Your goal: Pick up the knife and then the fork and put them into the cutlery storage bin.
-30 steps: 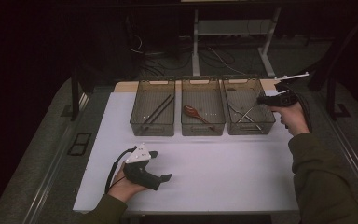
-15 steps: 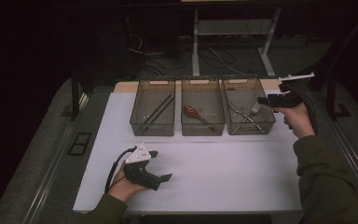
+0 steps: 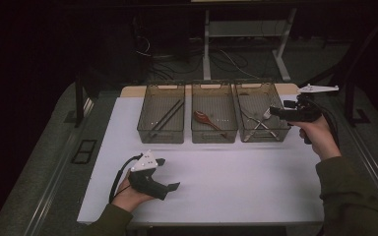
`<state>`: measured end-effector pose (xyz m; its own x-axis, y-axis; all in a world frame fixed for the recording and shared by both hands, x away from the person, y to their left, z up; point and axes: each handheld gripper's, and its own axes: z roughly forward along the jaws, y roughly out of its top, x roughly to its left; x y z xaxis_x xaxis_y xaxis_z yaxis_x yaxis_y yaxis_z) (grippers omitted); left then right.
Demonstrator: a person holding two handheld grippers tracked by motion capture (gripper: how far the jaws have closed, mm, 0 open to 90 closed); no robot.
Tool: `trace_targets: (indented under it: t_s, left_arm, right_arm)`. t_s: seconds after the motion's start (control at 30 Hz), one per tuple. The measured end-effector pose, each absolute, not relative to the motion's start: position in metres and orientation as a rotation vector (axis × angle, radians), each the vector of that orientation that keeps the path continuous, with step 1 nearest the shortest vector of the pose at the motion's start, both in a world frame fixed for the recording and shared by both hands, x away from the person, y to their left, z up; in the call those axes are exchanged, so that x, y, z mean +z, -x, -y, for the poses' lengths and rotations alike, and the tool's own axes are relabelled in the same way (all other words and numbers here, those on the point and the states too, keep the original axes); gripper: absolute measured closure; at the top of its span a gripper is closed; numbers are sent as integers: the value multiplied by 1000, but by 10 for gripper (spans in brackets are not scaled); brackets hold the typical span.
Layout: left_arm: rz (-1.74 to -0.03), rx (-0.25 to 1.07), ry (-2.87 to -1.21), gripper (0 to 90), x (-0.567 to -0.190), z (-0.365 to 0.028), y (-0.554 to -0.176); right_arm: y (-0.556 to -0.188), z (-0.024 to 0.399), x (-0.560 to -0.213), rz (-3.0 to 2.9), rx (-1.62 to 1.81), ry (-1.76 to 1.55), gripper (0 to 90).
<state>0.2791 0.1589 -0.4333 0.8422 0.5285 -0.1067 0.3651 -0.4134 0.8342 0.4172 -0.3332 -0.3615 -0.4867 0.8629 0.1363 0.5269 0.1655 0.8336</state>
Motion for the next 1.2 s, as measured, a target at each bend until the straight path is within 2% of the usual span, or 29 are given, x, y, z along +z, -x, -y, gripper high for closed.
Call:
trace_targets:
  t_s: [0.3,0.77,1.2]
  left_arm:
    - [-647,221,-2037,14,-433,-160,-280]
    - [-636,233,-2051,14,-435,-159,-279]
    - [-644,230,-2035,14,-434,-160,-278]
  right_arm:
    - [-383,320,-365,-2088,1272,-1219,186]
    - [-336,300,-384,-2159,1335,-1115,156]
    - [-297,293,-414,-2225,1394,-1042,141]
